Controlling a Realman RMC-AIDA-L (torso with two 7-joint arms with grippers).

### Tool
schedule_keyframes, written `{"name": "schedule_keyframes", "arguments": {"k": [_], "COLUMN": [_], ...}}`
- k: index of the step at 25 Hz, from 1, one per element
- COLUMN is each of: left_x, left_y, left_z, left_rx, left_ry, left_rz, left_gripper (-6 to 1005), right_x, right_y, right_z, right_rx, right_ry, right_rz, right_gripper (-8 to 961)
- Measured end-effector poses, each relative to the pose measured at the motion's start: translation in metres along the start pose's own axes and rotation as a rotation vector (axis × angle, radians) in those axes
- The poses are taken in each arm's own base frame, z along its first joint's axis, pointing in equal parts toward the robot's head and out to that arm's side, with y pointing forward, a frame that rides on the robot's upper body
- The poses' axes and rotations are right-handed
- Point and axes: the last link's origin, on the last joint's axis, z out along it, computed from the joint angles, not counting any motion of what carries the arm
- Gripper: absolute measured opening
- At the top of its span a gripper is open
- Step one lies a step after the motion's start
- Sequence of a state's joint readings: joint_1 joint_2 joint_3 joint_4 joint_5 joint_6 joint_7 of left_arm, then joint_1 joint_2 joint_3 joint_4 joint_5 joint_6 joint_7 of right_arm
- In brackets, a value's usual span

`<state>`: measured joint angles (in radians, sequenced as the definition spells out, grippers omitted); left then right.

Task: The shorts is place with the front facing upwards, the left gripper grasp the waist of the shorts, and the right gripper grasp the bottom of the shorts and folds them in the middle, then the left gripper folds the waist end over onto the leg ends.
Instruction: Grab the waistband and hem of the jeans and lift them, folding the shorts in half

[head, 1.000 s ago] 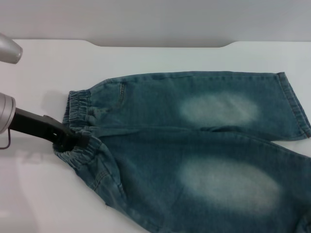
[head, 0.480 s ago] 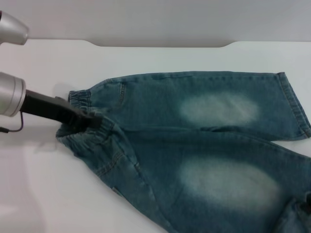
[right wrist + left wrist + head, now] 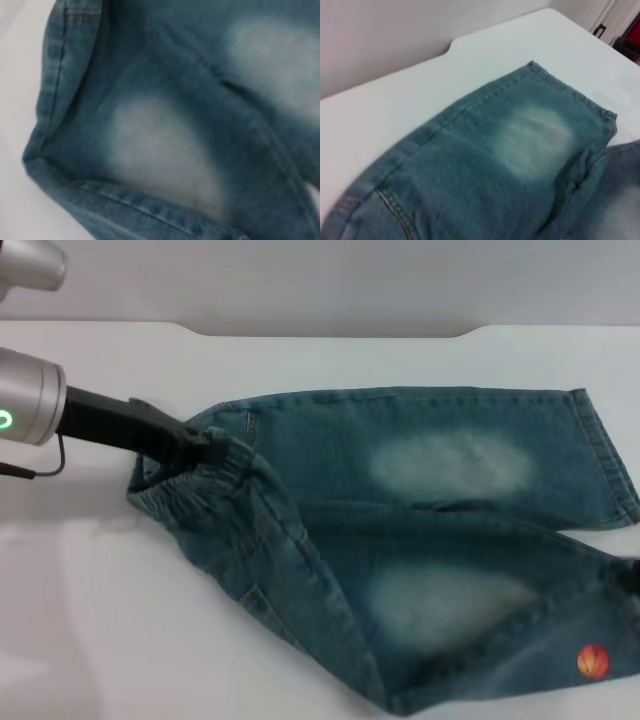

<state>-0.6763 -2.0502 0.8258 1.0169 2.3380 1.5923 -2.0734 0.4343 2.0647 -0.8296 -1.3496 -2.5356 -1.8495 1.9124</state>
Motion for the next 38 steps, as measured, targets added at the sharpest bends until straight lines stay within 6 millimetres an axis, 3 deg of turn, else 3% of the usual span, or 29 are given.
{"name": "schedule_keyframes", "arguments": {"k": [8, 18, 29, 38], "left_x": [0.009, 0.01, 0.017, 0.014], "left_y": [-0.003, -0.007, -0.011, -0.026], "left_z": [-0.009, -0.023, -0.034, -0.035], "left_rx": [0.025, 0.066, 0.092, 0.19], "left_ry": [0.077, 0.181, 0.324, 0.374], "left_rz": [0.014, 0.049, 0.063, 0.016], "left_gripper": [38, 39, 40, 39], "right_x": [-0.001, -0.007, -0.009, -0.001], "right_y": [-0.014, -0.013, -0.025, -0.036], "right_z": [-0.015, -0.06, -0.071, -0.083], "right_rx": [0.093, 0.224, 0.324, 0.429], "right_ry": [-0.157, -0.427, -0.52, -0.663], "right_rz": [0.023, 0.019, 0.036, 0.072], "right_gripper": [16, 16, 16, 16]}}
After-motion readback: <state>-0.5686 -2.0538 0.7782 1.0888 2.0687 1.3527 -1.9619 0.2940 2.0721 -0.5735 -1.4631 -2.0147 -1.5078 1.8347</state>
